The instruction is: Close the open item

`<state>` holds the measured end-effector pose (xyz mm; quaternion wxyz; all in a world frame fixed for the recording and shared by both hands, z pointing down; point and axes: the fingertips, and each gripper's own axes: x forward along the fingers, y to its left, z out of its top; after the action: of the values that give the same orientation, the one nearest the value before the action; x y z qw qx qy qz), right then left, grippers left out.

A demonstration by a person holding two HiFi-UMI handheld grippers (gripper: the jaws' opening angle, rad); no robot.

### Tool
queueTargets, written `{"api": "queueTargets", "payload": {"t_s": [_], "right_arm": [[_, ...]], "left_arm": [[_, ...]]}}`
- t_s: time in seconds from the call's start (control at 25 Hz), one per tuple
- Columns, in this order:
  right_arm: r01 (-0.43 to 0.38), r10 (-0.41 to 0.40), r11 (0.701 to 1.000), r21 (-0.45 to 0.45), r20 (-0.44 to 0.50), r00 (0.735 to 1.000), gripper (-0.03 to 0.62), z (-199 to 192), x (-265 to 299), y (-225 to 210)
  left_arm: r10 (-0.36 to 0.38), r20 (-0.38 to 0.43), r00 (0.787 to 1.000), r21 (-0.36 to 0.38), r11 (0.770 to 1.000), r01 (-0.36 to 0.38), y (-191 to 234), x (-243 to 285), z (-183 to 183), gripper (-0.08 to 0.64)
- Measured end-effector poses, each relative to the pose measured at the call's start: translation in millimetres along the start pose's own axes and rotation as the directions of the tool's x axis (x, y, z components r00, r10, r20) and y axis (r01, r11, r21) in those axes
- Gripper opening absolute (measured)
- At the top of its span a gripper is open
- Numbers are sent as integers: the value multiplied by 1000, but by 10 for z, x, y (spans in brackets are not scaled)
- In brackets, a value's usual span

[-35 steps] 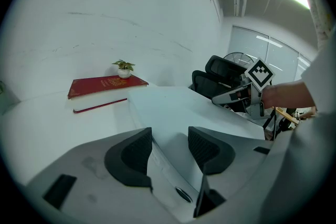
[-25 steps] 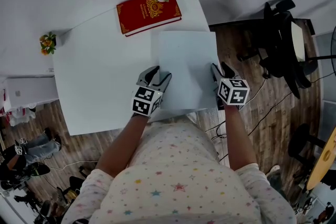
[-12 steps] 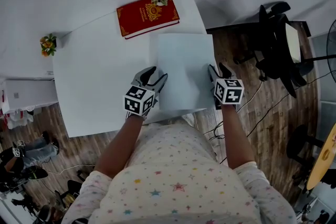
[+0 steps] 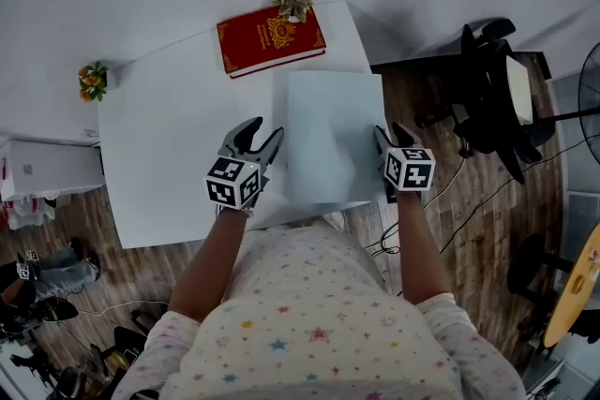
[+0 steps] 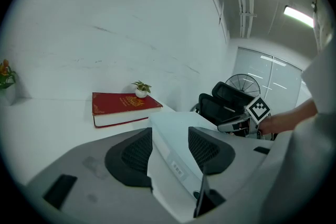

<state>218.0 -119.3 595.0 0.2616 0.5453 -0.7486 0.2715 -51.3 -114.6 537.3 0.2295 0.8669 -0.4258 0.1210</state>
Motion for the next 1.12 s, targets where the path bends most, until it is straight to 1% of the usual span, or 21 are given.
{"api": "queueTargets", "payload": {"t_s": [0.2, 0.32, 0.36, 0.4, 0.56, 0.68, 0.76, 0.92, 1.04, 1.12], "right_arm": [[-11, 11, 1000, 4, -33, 999, 181, -1, 9, -9], [-35, 38, 998, 51, -56, 998, 183, -12, 17, -24], [-38, 42, 997, 62, -64, 997, 194, -9, 20, -38], [-38, 42, 998, 59, -72, 997, 209, -1, 20, -49], [-24, 23, 1000, -2, -97, 995, 209, 45, -16, -27], [-32, 32, 999, -4, -82, 996, 209, 94, -53, 24], [-36, 35, 999, -6, -68, 997, 201, 133, -90, 57], [-36, 35, 999, -17, -44, 998, 162, 231, -175, 109], [-31, 30, 999, -30, -26, 999, 139, 306, -210, 153], [-28, 28, 999, -46, -14, 1000, 113, 363, -230, 180]], "left_arm": [[16, 34, 999, -17, 1000, -15, 103, -86, 97, 207], [21, 51, 998, -14, 1000, -20, 141, -128, 153, 207], [22, 55, 998, -17, 1000, -21, 158, -134, 167, 207], [24, 58, 998, -20, 1000, -23, 175, -138, 177, 207], [22, 68, 997, -30, 999, -20, 209, -160, 225, 207], [19, 79, 997, -31, 999, -16, 220, -170, 268, 207], [14, 90, 996, -35, 999, -11, 219, -181, 307, 207], [5, 102, 995, -26, 1000, -3, 206, -209, 401, 204], [1, 104, 995, -11, 1000, 1, 201, -225, 451, 184], [-3, 106, 994, -7, 1000, 4, 196, -234, 479, 172]]}}
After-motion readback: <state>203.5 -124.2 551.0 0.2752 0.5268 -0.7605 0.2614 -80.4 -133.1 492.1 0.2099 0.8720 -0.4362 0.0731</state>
